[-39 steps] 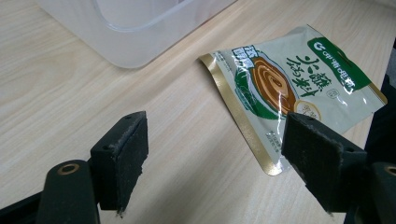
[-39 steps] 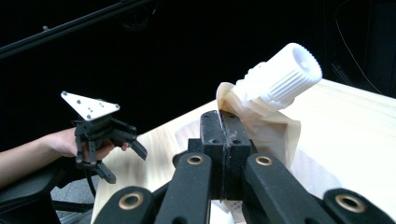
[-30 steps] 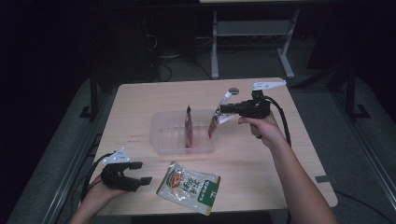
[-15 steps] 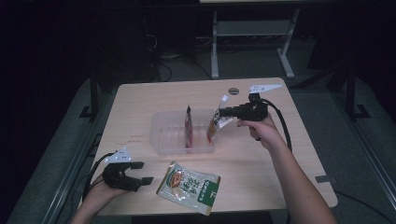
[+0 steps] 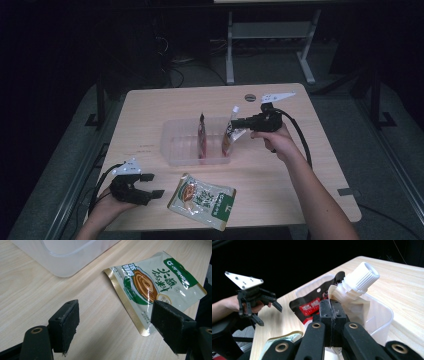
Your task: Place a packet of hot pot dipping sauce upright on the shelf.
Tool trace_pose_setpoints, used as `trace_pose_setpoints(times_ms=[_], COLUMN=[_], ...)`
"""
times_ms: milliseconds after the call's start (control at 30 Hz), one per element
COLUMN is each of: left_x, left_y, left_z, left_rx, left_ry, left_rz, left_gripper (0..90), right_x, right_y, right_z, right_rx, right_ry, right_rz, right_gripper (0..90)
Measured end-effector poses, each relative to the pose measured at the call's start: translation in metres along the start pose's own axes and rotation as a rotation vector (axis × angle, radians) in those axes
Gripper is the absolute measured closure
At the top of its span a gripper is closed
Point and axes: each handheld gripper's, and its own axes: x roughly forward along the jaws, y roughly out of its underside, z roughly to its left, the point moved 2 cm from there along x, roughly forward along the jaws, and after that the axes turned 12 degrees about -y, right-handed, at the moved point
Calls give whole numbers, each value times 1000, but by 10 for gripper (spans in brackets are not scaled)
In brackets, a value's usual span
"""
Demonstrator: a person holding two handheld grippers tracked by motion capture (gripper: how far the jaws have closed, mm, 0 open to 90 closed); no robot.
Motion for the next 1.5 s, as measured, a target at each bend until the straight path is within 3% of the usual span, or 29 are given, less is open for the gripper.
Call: trace_pose_setpoints(times_ms=[533,1000,1133,1400,1500], left_x=[1,2,2,2,3], left_y=[0,0,0,0,-1], left_z=[0,-1,-2,-1,-1], left_rx=[7,-1,-1,5,10], left_ry=[2,6,8,9,12], left_rz=[6,11,12,14,14], left_gripper=[228,229,228,229,229], right_x=[12,12,12,17,18], right_y=[12,12,11,12,12], right_z=[-8,-8,-7,-4,-3], right_rx=[21,18,11,-10,-11], right_ry=[19,48,61,118,125], right_rz=[47,43,46,75,87], right_gripper=[895,870,796,541,485])
